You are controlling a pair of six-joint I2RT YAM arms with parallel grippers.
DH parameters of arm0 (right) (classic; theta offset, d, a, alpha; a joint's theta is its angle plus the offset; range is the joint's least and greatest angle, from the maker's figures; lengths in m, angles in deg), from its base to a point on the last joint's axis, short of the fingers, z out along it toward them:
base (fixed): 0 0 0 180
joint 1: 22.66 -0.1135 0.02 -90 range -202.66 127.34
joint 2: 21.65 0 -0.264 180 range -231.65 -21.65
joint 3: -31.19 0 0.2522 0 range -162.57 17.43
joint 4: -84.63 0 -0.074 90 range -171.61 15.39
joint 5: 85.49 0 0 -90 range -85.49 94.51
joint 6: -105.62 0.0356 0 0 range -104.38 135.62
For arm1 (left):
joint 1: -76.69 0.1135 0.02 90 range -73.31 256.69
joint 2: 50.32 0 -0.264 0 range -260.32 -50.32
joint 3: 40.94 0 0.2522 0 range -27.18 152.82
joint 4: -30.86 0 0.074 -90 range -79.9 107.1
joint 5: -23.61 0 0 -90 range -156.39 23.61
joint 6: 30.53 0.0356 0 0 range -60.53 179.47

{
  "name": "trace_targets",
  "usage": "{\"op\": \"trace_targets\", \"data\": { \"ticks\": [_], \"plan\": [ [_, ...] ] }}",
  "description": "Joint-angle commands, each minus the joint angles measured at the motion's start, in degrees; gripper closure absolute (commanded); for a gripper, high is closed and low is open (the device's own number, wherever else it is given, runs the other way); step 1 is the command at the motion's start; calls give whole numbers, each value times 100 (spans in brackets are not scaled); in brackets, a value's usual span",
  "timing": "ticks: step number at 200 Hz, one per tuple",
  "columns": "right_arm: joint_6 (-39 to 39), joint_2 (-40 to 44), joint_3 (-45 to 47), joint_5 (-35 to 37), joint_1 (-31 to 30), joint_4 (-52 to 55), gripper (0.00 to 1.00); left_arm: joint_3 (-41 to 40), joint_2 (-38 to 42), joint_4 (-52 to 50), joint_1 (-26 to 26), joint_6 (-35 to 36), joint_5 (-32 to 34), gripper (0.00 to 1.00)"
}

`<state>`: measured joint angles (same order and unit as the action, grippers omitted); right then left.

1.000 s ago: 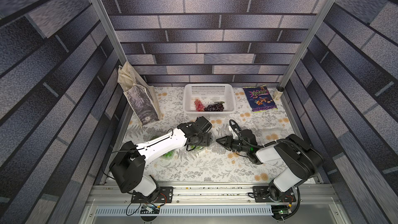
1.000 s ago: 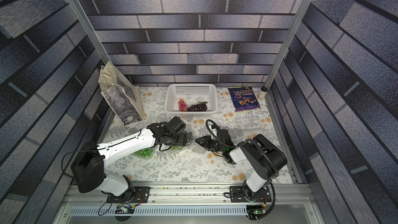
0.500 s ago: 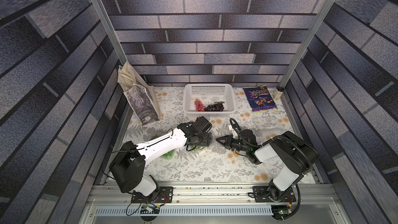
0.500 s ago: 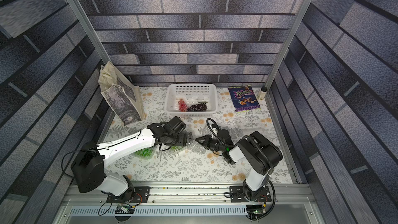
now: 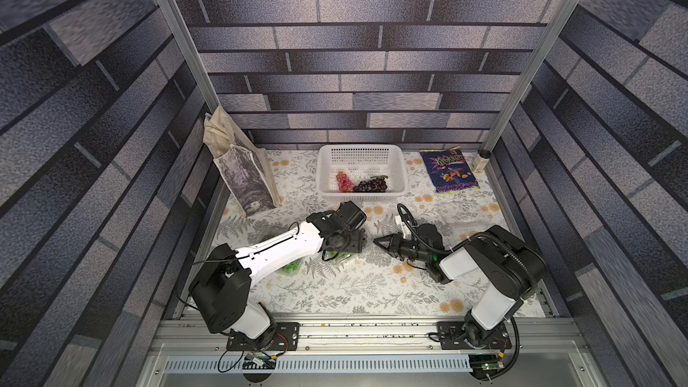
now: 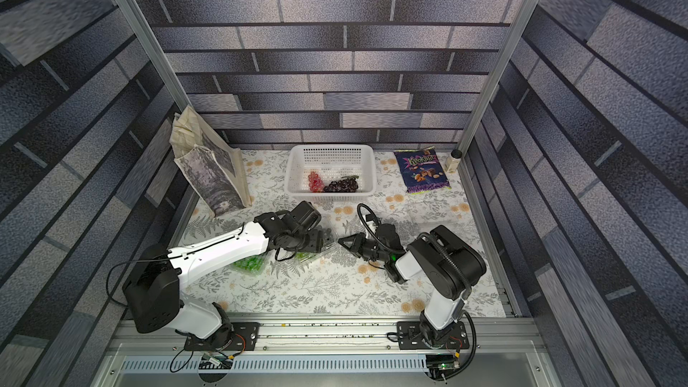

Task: Pack grapes into containers
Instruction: Close the packing box at the center of the board, then move the packing box to the center of the board.

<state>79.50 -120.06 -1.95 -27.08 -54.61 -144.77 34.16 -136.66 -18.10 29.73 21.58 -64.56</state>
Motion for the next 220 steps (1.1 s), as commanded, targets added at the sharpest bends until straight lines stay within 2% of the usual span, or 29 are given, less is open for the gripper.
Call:
{"op": "trace_targets", "data": {
  "ticks": [1,12,28,61,84,98,134,151,187,220],
  "plan": [
    [-144,220,23,10,39,230,84,132,155,-100,-21,-45,173,30],
    [-314,542,-6,85,48,666,82,132,299,-93,27,-82,180,29],
    [-790,1213,-183,267,48,1756,72,91,579,-61,114,-154,176,29],
    [-2508,2904,-1078,1284,48,5306,58,-207,1308,-49,376,-367,197,27],
    [-3311,3210,-1750,1473,48,6604,44,-443,1644,-183,482,-523,226,23],
    [-3505,3112,-1993,1404,47,6843,35,-610,1743,-223,515,-649,166,20],
    [-3628,2852,-2210,1395,48,6796,25,-994,1876,-224,519,-986,74,15],
    [-3637,2755,-2252,1340,48,6664,15,-1218,1927,-9,519,-1149,-74,14],
    [-3637,2413,-2357,1103,48,6489,10,-1404,1688,367,517,-1272,-285,12],
    [-3570,2171,-2345,936,43,6248,9,-1343,1258,685,541,-1213,-358,12]
  ]
}}
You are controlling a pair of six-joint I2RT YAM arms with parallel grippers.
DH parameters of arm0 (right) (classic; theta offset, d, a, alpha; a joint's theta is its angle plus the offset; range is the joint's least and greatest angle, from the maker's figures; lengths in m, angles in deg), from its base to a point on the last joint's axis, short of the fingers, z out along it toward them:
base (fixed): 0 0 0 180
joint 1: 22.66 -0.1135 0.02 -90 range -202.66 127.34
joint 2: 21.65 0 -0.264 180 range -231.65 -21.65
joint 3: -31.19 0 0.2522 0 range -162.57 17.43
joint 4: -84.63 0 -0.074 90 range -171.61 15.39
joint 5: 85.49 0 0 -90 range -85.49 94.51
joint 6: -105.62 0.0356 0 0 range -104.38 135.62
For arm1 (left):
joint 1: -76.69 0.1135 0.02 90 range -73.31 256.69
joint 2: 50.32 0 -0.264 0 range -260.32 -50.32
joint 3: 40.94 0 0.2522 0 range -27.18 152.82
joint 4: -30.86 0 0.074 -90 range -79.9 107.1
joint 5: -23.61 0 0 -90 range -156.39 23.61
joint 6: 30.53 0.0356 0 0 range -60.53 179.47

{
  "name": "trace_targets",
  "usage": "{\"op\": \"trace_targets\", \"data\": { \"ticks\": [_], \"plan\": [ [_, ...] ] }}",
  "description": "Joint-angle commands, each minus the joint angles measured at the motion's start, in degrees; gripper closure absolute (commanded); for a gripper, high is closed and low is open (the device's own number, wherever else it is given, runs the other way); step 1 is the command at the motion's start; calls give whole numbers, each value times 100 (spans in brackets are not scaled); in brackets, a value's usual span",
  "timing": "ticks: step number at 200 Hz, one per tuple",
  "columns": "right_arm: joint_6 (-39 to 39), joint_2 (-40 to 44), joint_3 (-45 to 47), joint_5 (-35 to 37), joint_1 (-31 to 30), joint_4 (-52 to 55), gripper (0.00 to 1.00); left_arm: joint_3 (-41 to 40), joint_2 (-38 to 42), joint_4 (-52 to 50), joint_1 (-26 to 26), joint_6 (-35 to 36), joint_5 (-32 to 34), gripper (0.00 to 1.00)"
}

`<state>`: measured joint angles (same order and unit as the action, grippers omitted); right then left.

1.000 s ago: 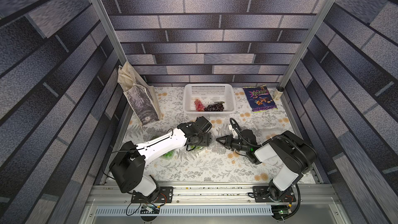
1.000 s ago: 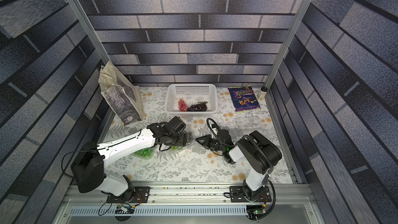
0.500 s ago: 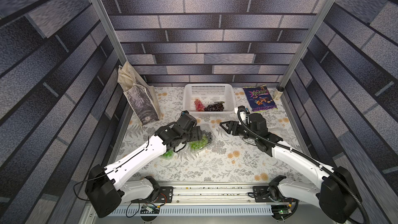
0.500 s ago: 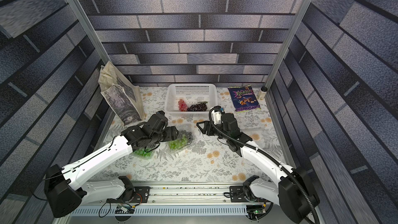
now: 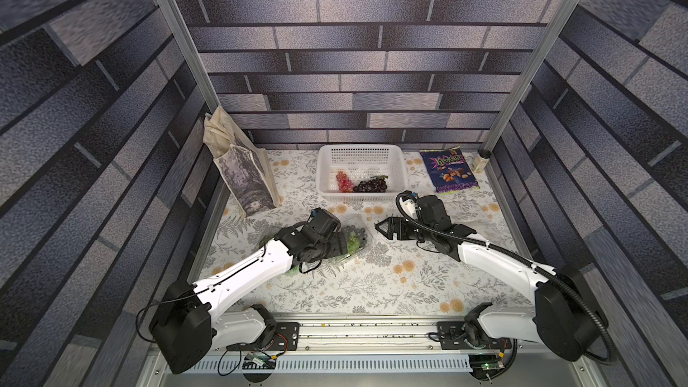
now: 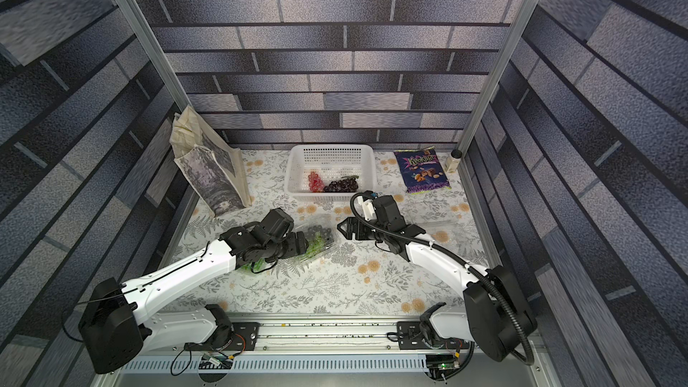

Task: Pack grapes into containers
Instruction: Move the packing box to the center of the board.

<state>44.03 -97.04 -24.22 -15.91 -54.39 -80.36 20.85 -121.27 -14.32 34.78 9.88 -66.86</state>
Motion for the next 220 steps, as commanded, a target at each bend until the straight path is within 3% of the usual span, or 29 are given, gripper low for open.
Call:
{"op": "trace_targets", "data": {
  "ticks": [1,153,220],
  "plan": [
    [-25,-137,-121,-181,19,-203,9,-8,-288,314,39,-43,-124,12],
    [-368,-573,-156,108,26,-310,10,1216,-1957,685,263,877,-104,13],
    [-354,293,358,745,26,168,10,1800,-2550,973,255,1262,-195,14]
  ]
}}
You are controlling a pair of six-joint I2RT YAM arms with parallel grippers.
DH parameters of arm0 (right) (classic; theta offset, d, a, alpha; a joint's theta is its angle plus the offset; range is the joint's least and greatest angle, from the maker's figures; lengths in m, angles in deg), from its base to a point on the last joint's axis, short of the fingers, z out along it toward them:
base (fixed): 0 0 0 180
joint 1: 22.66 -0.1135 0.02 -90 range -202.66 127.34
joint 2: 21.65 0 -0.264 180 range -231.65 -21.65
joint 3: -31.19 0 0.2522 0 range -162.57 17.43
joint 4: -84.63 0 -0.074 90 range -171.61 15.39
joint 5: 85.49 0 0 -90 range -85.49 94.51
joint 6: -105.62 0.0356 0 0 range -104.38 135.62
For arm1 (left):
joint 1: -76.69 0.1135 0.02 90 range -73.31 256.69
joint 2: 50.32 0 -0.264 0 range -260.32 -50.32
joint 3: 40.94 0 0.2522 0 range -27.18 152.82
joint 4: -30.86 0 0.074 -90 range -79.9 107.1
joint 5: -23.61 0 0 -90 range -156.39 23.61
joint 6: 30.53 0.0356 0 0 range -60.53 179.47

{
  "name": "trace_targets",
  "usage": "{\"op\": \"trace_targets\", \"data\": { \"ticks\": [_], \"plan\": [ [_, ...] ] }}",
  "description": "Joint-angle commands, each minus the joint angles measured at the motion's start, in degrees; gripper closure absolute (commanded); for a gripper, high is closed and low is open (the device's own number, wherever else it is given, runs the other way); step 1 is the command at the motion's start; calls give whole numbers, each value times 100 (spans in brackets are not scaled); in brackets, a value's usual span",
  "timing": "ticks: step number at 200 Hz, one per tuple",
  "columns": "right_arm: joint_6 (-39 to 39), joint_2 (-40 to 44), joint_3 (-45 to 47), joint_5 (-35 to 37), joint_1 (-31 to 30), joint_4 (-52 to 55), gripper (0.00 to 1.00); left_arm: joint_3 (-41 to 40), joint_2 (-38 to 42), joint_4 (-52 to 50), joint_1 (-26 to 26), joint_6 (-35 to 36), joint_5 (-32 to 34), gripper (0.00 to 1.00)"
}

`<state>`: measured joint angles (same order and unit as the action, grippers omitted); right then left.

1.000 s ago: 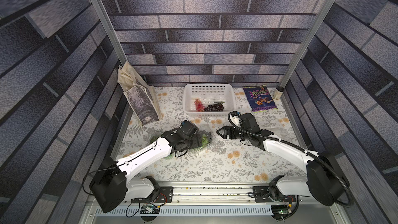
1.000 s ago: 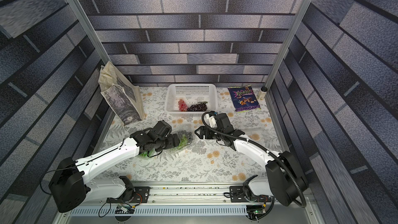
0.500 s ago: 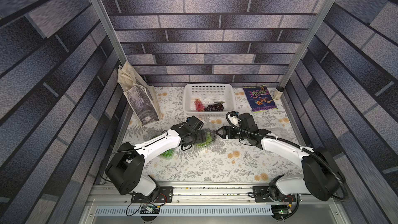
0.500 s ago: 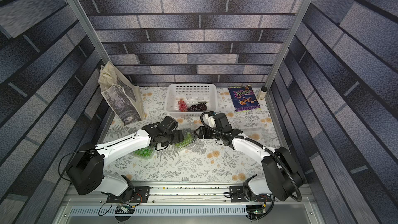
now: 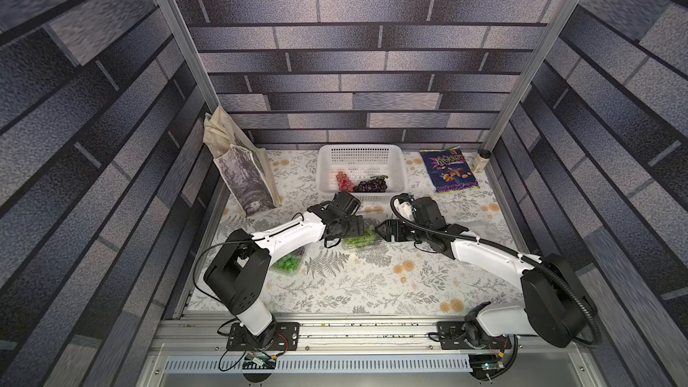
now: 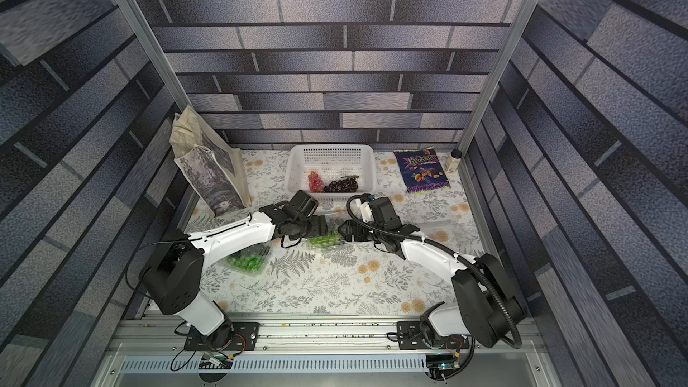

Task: Pack grapes into containers
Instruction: Move the packing box to the center of the board.

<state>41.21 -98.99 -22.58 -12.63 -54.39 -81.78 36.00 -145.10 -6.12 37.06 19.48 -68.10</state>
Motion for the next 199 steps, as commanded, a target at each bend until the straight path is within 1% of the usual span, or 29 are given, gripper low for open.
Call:
{"op": "trace_targets", "data": {
  "ticks": [1,53,84,102,127,161,180,192,199],
  "plan": [
    [-67,511,203,433,26,321,11,288,-174,161,31,309,-77,14],
    [48,1672,408,909,17,1049,11,776,-615,438,-70,639,-199,14],
    [-1,1810,337,862,9,1271,13,992,-811,684,-157,753,-329,14],
    [-53,1783,259,887,8,1358,14,852,-758,872,-92,645,-491,14],
    [-92,1752,178,827,-23,1317,14,486,-408,932,48,541,-510,13],
    [-145,1544,16,799,-134,1263,15,-231,409,990,291,298,-535,13],
    [-198,1377,-144,852,-261,1260,16,-547,859,903,334,200,-465,13],
    [-250,1237,-280,853,-331,1245,20,-732,1115,881,330,130,-454,13],
    [-277,1132,-364,832,-364,1238,24,-850,1269,890,317,66,-439,14]
  ]
}}
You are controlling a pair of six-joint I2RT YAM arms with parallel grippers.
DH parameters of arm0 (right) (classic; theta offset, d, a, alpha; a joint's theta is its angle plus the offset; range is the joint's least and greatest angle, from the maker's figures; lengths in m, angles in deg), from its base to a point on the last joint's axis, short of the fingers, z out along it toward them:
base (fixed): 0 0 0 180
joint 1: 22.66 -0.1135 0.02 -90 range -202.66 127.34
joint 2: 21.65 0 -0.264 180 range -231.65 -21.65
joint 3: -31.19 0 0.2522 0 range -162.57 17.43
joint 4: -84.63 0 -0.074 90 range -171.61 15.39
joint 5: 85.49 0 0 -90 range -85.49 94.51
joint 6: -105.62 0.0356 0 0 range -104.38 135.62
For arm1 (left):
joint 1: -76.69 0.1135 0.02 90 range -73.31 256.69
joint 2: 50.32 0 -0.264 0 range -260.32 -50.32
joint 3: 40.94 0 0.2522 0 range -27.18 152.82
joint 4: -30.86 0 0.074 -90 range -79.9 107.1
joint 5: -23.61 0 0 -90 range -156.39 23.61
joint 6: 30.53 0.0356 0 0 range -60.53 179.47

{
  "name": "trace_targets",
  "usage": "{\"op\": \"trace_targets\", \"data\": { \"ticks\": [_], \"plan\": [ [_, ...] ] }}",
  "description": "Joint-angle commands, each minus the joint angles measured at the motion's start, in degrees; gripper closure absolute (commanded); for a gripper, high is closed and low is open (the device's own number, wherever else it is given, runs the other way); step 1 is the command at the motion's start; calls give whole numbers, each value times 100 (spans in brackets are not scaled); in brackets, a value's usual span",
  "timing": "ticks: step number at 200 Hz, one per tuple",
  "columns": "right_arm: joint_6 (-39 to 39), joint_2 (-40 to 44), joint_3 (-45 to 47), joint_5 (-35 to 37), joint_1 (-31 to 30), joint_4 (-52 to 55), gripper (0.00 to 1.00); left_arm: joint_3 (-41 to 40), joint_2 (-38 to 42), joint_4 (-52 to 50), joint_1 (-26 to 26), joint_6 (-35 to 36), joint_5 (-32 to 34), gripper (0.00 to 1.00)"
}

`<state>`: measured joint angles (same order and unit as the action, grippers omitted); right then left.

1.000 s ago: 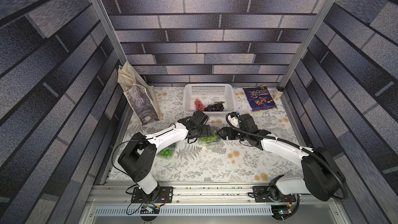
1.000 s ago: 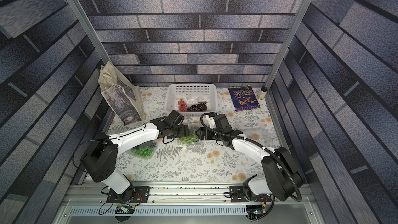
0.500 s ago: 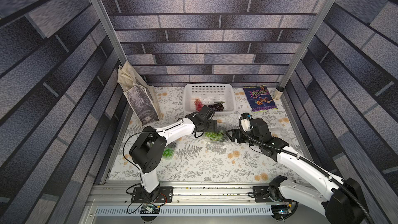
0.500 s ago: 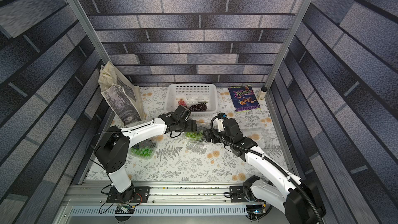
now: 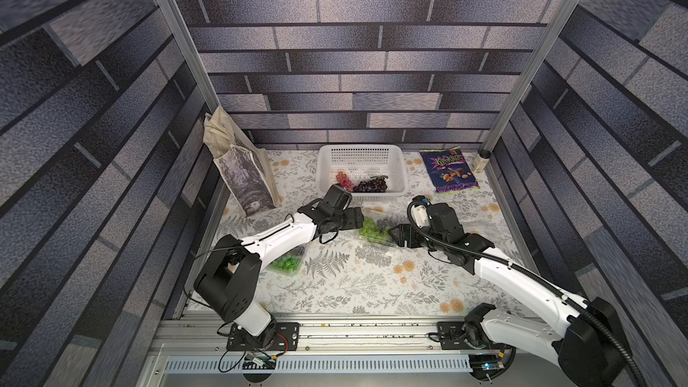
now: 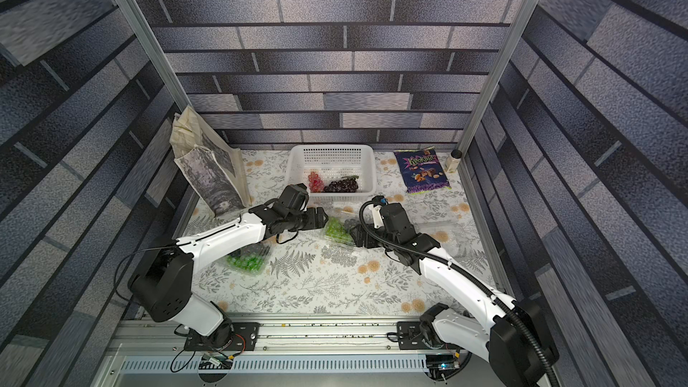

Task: Pack grapes into containers
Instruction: Move the packing box to the center of the board.

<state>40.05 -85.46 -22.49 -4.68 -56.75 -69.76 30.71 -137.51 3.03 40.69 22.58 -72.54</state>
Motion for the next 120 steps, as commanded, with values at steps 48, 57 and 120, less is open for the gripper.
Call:
{"op": "trace_targets", "data": {
  "ticks": [48,57,120],
  "plan": [
    [-254,-1195,-955,-242,-178,-220,96,-1062,1078,323,-146,-694,-28,35],
    [-261,-1361,-1037,-272,-186,-295,99,-1191,1136,438,-168,-825,5,42],
    [-228,-2113,-1263,-308,-208,-703,100,-1775,1062,1494,-289,-1297,-132,51]
  ]
}}
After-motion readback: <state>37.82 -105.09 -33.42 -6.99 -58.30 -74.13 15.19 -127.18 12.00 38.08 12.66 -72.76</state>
